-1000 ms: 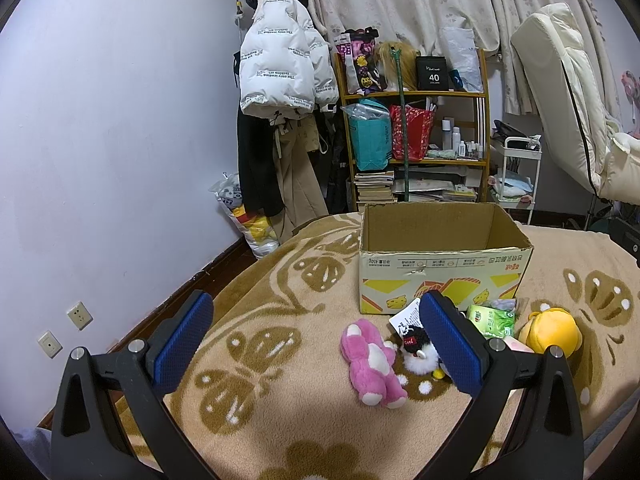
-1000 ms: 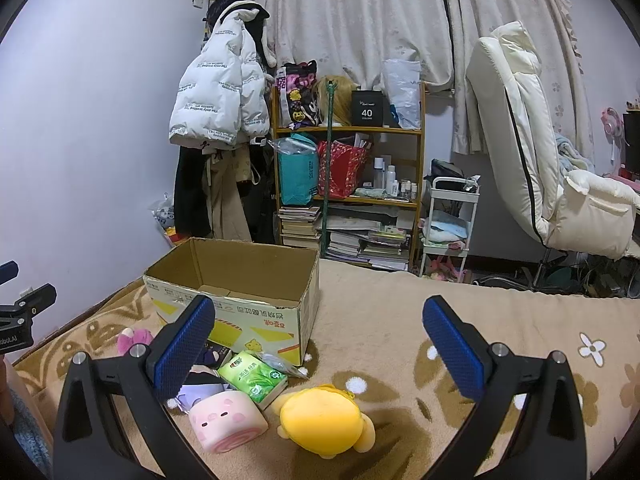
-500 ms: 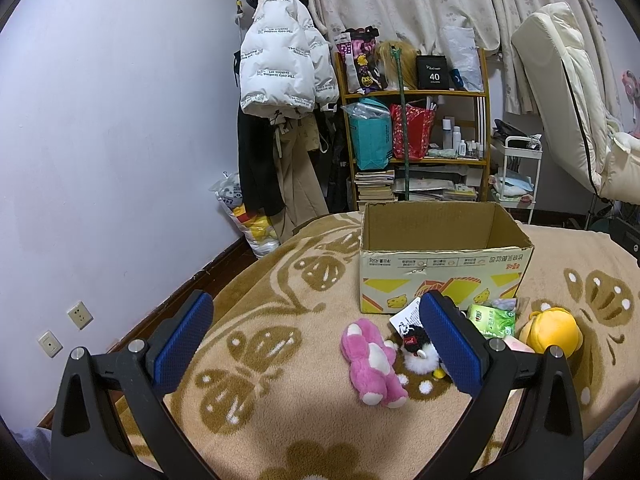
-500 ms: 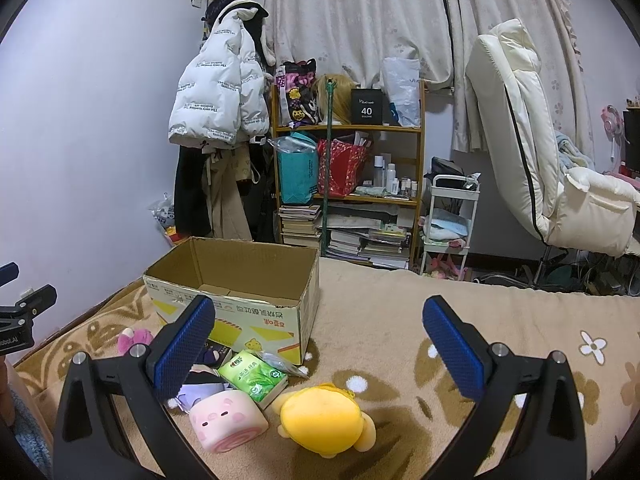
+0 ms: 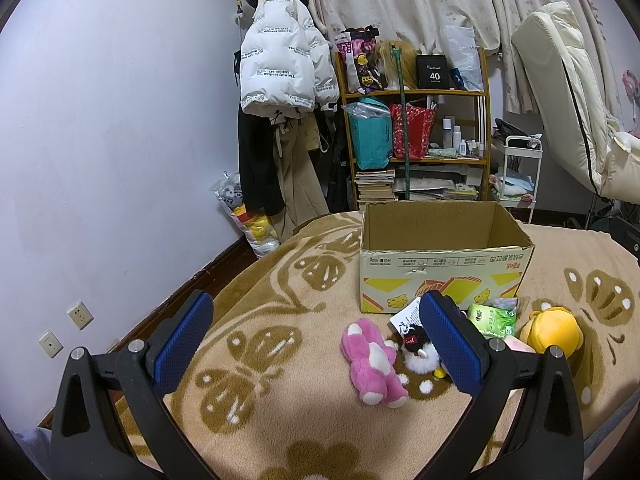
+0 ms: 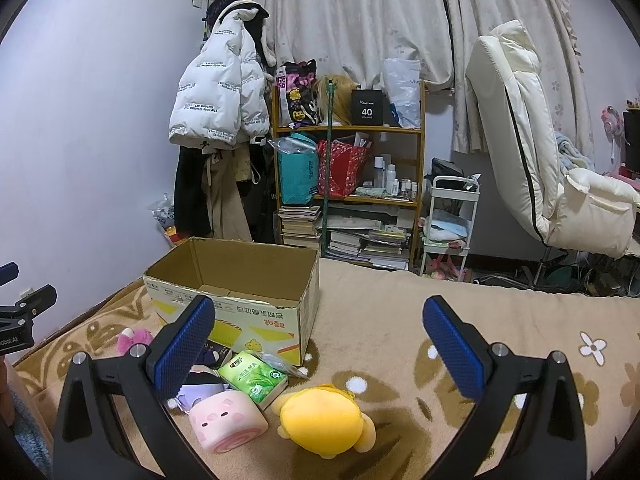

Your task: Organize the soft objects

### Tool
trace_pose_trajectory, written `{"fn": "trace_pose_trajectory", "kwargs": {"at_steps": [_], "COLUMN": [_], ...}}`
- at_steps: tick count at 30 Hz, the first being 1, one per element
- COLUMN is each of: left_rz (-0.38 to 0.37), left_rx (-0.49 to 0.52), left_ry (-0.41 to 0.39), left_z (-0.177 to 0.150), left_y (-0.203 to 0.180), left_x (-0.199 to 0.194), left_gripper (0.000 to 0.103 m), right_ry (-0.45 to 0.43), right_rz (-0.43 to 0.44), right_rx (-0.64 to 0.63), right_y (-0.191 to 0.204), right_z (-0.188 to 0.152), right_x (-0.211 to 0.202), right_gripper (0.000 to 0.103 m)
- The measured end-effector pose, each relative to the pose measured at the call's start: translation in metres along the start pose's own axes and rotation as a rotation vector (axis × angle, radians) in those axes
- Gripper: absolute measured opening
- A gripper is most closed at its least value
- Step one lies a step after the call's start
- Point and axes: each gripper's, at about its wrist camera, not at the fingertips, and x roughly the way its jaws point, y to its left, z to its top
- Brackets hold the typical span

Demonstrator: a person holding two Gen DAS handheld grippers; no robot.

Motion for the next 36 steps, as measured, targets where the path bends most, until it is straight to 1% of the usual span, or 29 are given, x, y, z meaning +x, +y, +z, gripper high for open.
{"fn": "trace_pose_trajectory", "kwargs": {"at_steps": [11,19,25,29,36], "left_rz": [0.001,0.007,0.001,-0.013,0.004], "left_rx": [0.001,0.022,0.046,0.058,0.121], "left_ry": [0.001,0.031,0.109,0.153,0.262], "left_z": [0.000,-0.006,-0.003,-0.002,-0.006], "left_y": [0.000,-0.002,-0.008,-0.012,-0.029], "left_x": [0.000,0.009,0.025,0.036,0.066], "left_gripper": [0.102,0.102,0.102,0.102,0.102], "right_ry": [0.002,0.003,0.033,0.095,0.164], "right_rz": [-0.001,-0.001,0.007,0.009,0.033], "right_rx": [0.000,-0.001,-0.006,0.012,0.037], "right_y": [0.000,0.000,0.000,-0.005,-0.007], "right_z": [0.001,0.000,-0.006,-0.013,-0.017], "right_x": [0.000,0.000,0.006,0.025,0.046], "right_gripper": [0.103,0.103,0.103,0.103,0.103]}}
